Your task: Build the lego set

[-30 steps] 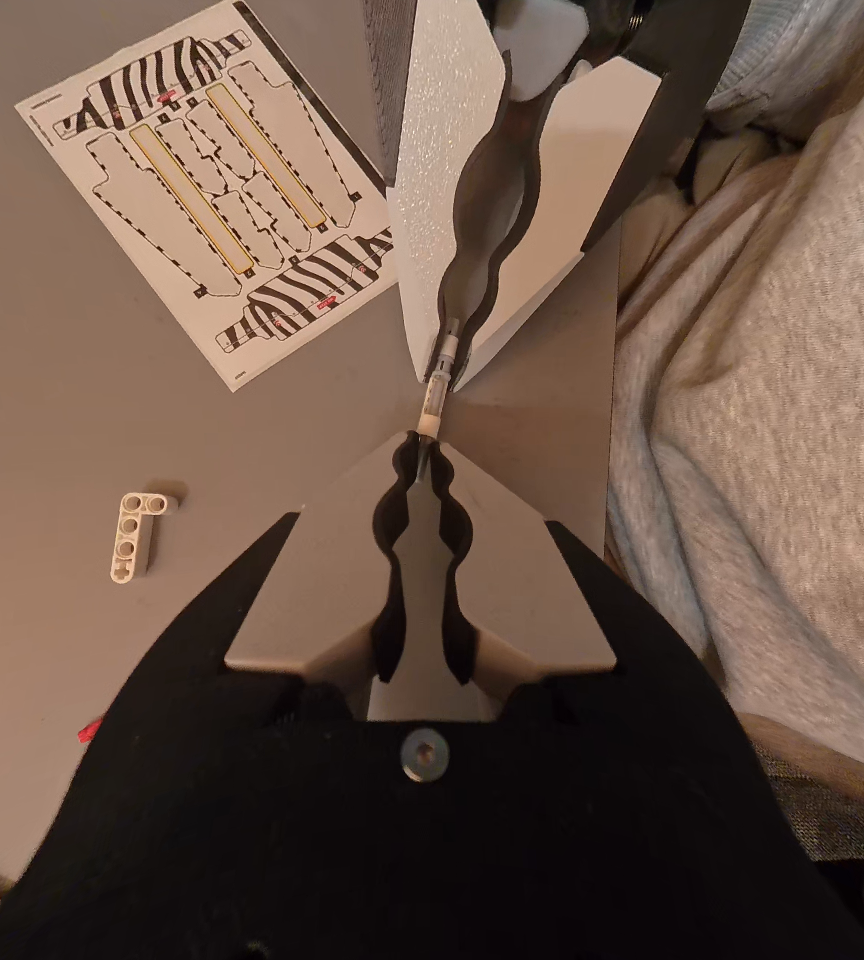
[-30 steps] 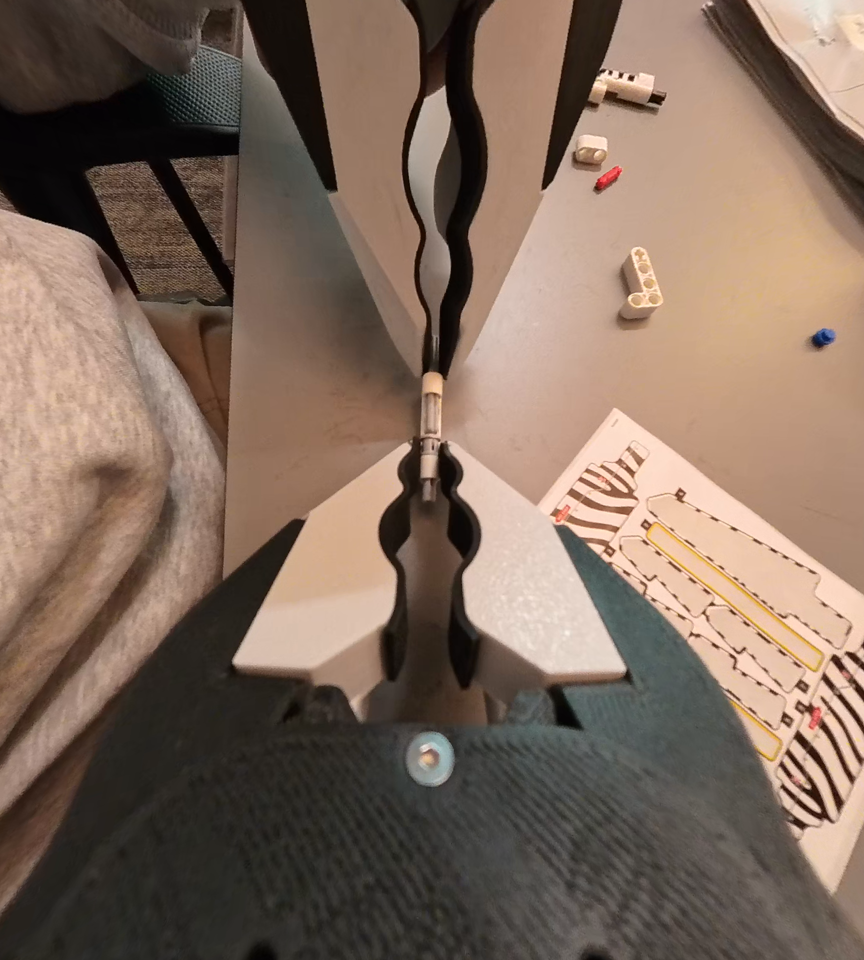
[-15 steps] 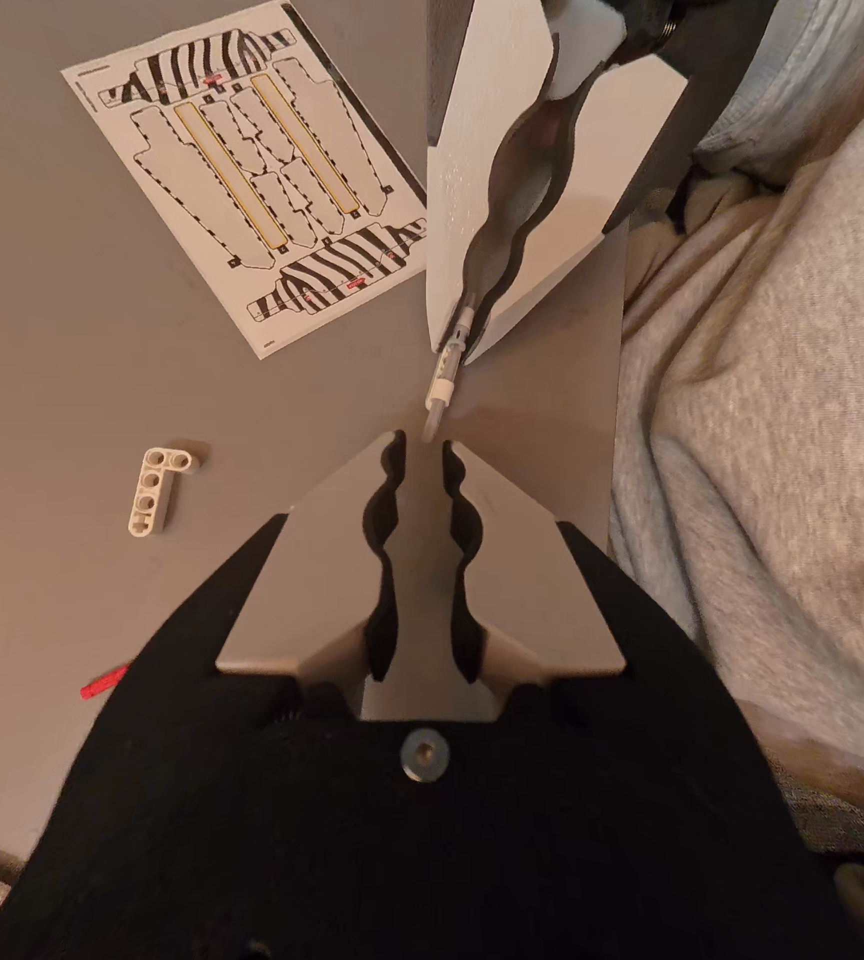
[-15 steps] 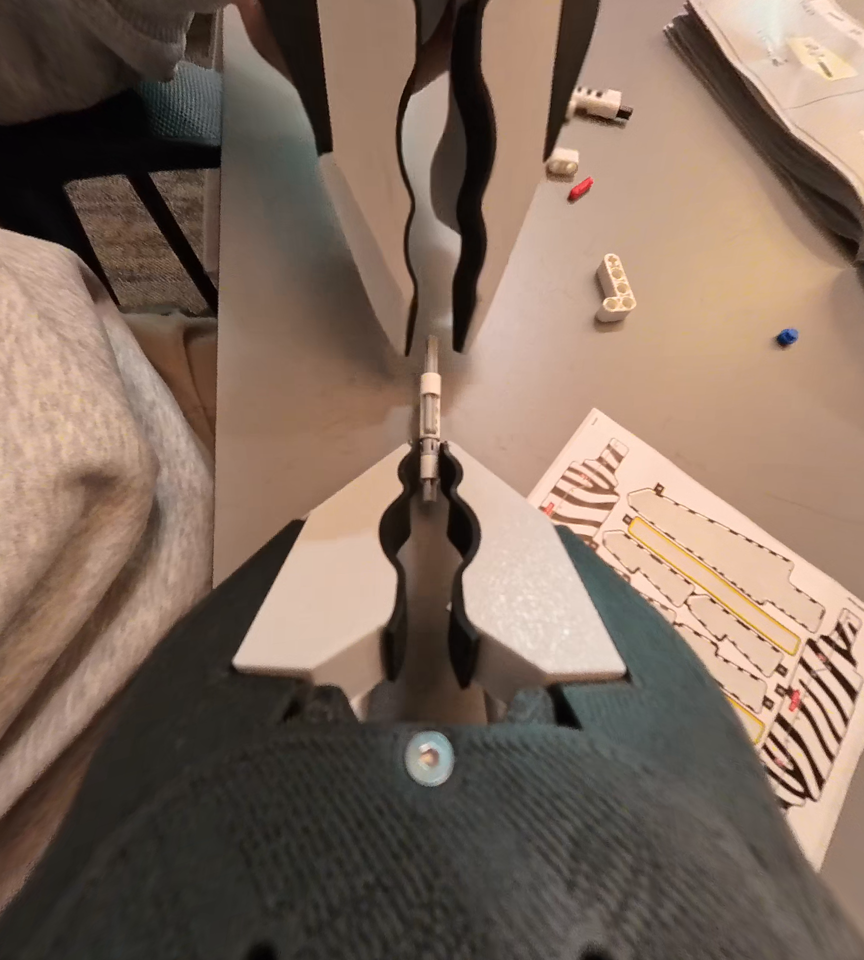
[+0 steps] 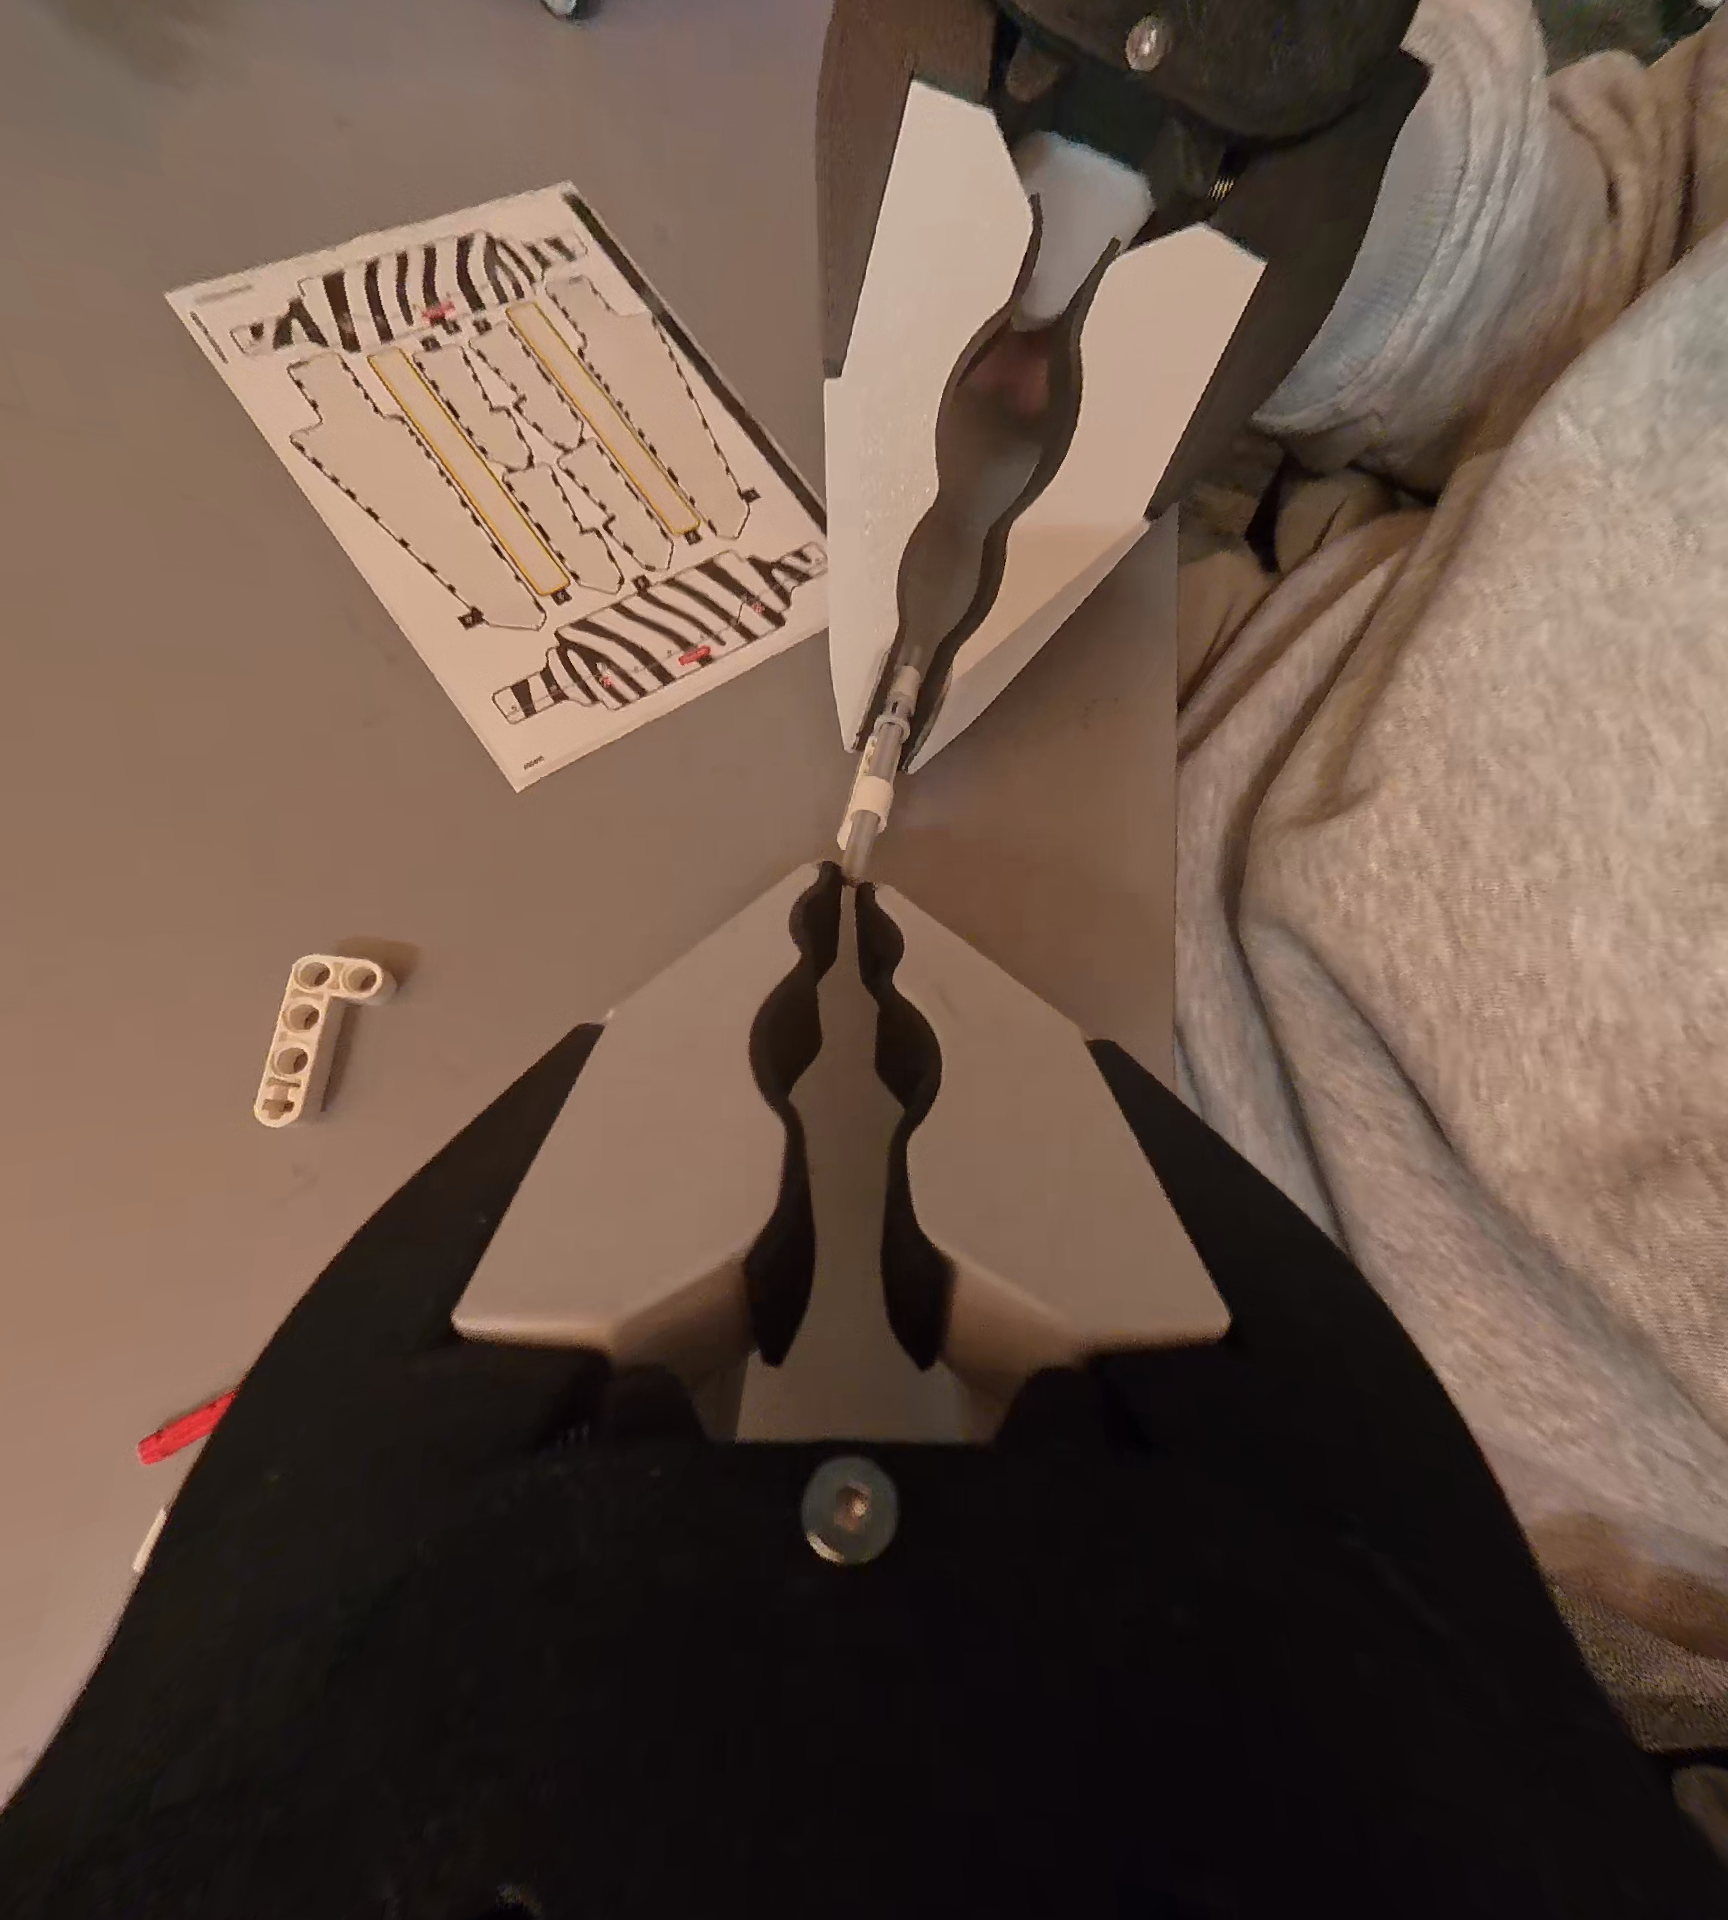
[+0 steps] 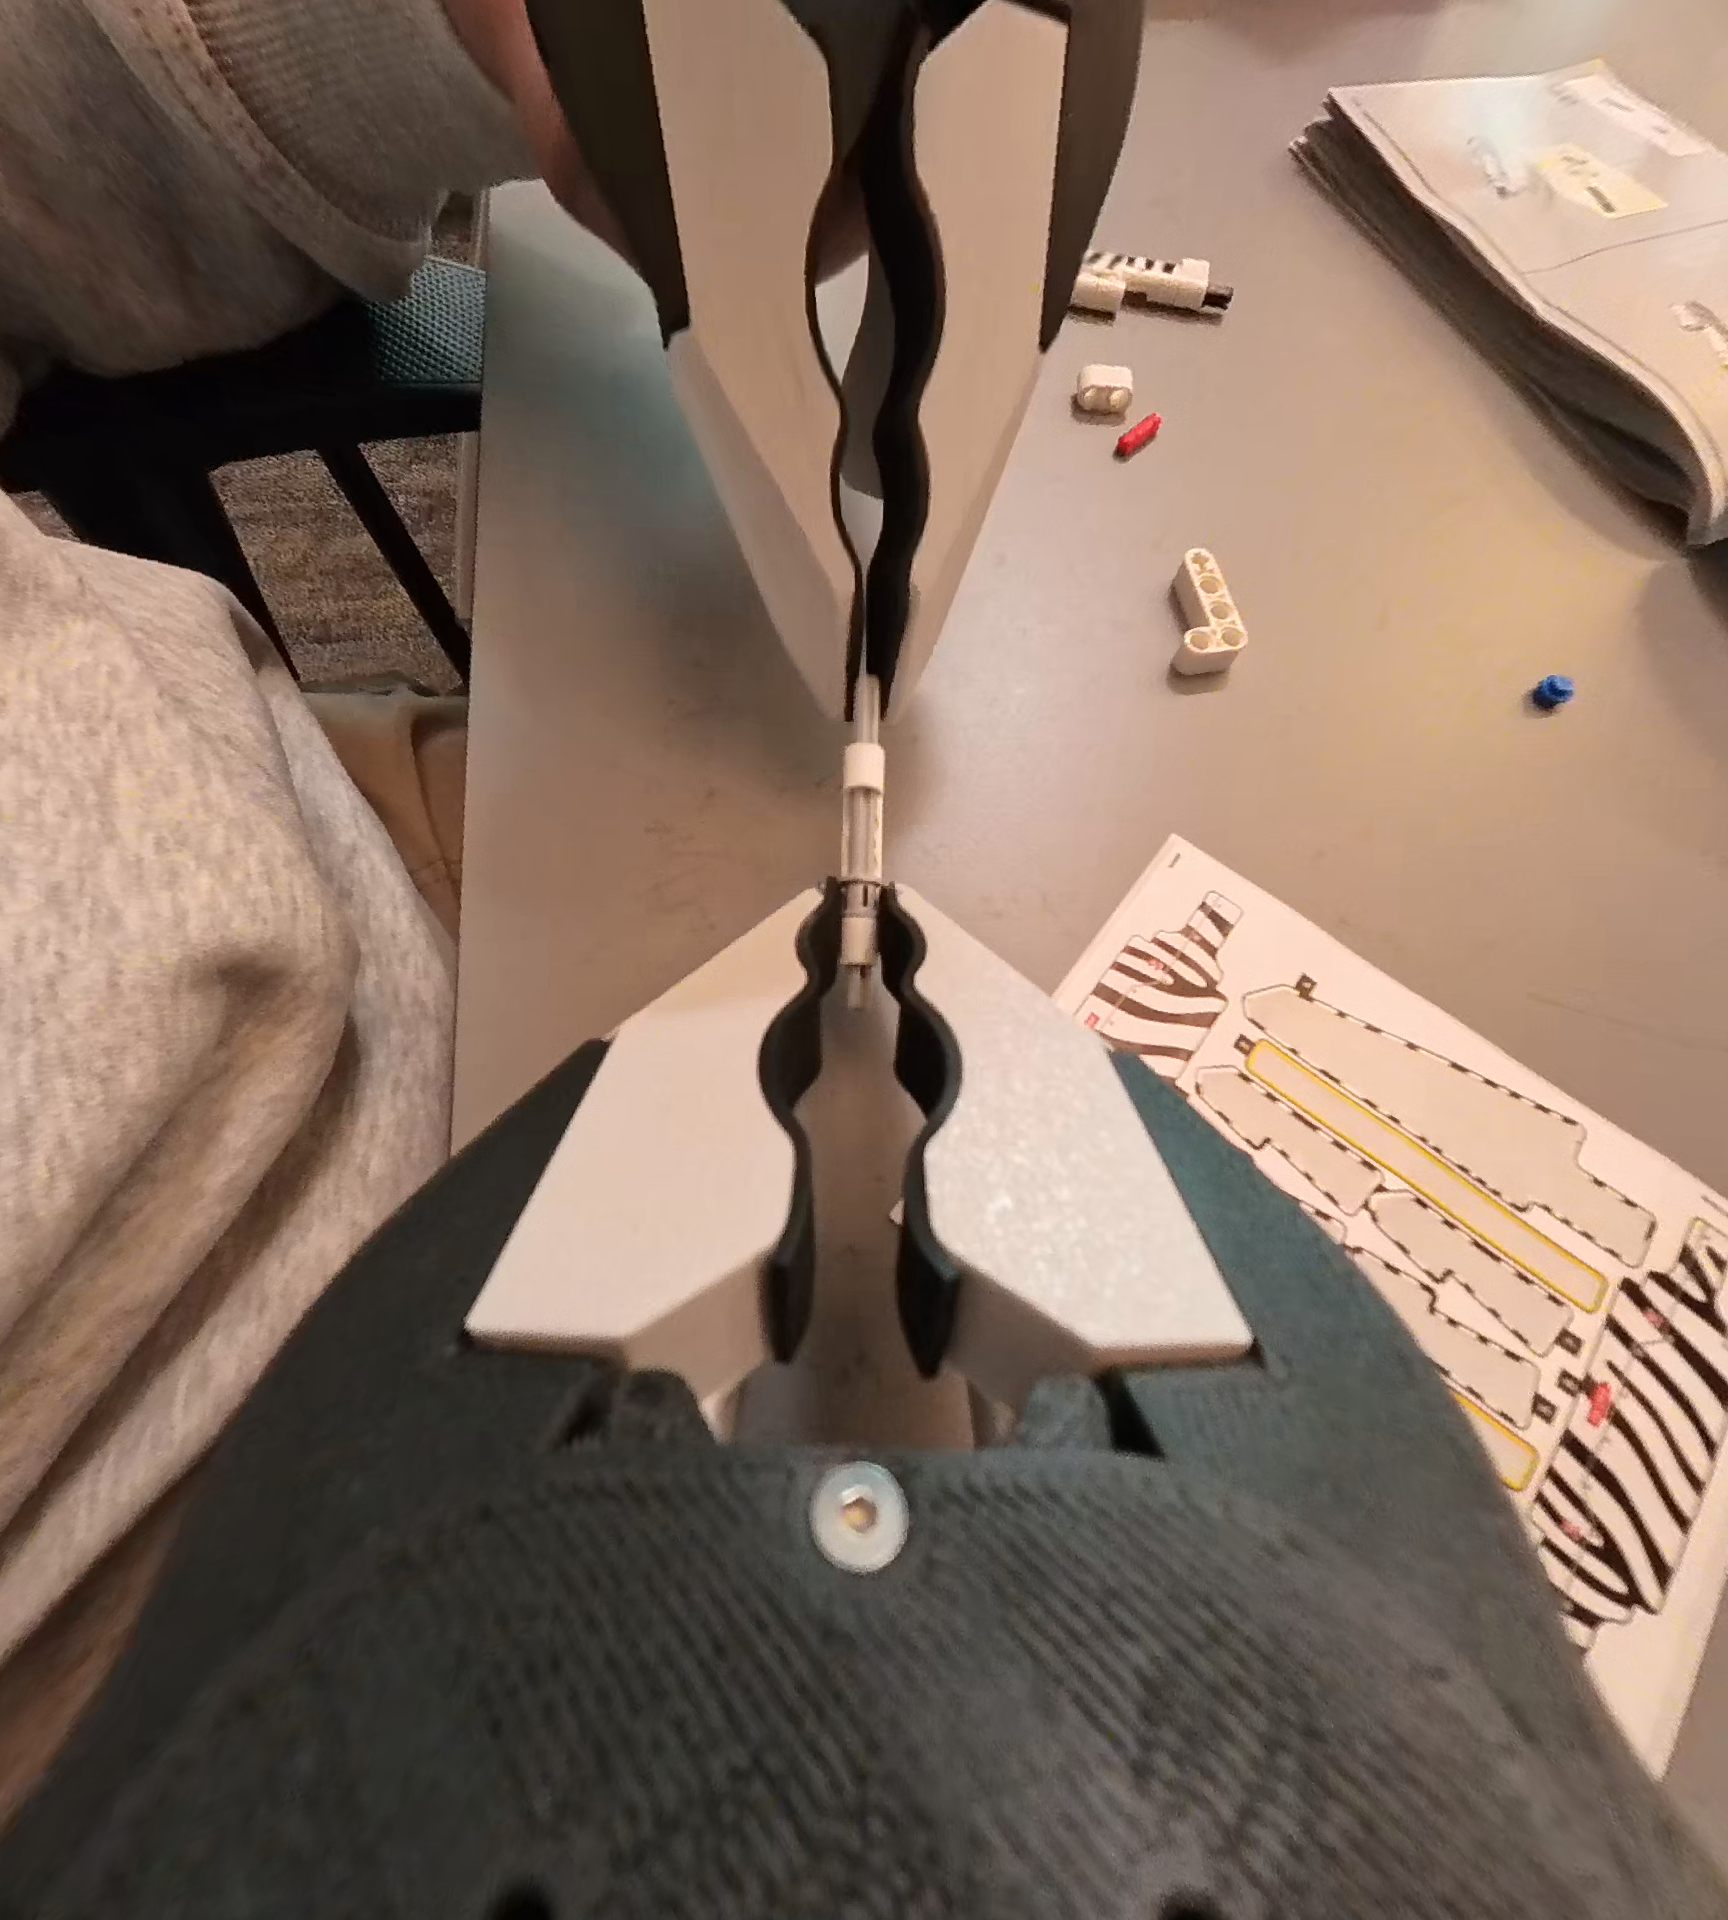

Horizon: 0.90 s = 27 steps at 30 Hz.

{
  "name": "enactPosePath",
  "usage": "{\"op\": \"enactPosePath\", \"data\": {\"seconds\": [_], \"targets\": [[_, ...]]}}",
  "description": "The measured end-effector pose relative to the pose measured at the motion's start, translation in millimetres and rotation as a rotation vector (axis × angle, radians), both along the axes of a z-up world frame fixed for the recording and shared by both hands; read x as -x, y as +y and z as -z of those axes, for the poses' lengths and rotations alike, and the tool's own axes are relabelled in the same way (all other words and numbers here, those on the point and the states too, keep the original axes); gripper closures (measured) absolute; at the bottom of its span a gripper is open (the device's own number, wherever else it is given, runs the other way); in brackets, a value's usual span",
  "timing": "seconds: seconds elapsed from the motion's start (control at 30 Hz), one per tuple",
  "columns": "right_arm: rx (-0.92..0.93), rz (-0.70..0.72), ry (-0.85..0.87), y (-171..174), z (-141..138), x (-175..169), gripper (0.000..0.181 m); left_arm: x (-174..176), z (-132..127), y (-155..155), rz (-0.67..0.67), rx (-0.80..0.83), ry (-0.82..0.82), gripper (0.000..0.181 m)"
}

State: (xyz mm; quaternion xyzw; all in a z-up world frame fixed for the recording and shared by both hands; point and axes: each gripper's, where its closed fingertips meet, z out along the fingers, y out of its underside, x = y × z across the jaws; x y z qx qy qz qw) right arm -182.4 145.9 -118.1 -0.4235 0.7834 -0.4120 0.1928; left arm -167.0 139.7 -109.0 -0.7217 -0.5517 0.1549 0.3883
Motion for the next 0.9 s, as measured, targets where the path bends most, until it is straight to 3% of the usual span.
{"op": "enactPosePath", "data": {"seconds": [0.07,0.13,0.3,0.4,0.47,0.57,0.77,0.8,0.9], "targets": [[0.012,0.003,-0.026,0,-5,1,0.175,3,-8,0,-0.005,-0.030,0.040,0.179],[0.034,0.007,-0.080,-1,-14,2,0.175,8,-20,0,-0.020,-0.062,0.105,0.167],[0.155,0.020,-0.341,-2,-58,9,0.175,22,-53,4,-0.045,-0.182,0.291,0.146],[0.191,-0.011,-0.507,3,-81,10,0.176,32,-83,17,-0.034,-0.316,0.463,0.148],[0.204,-0.022,-0.549,5,-88,10,0.176,37,-94,23,-0.032,-0.358,0.530,0.162],[0.222,-0.029,-0.561,6,-91,10,0.176,41,-95,22,-0.063,-0.318,0.555,0.174],[0.226,0.010,-0.598,2,-94,14,0.172,44,-99,15,-0.127,-0.212,0.586,0.175],[0.228,0.031,-0.600,-1,-94,17,0.168,45,-100,12,-0.155,-0.163,0.604,0.175],[0.248,0.155,-0.632,-15,-98,34,0.133,47,-102,-3,-0.265,0.042,0.638,0.175]]}}
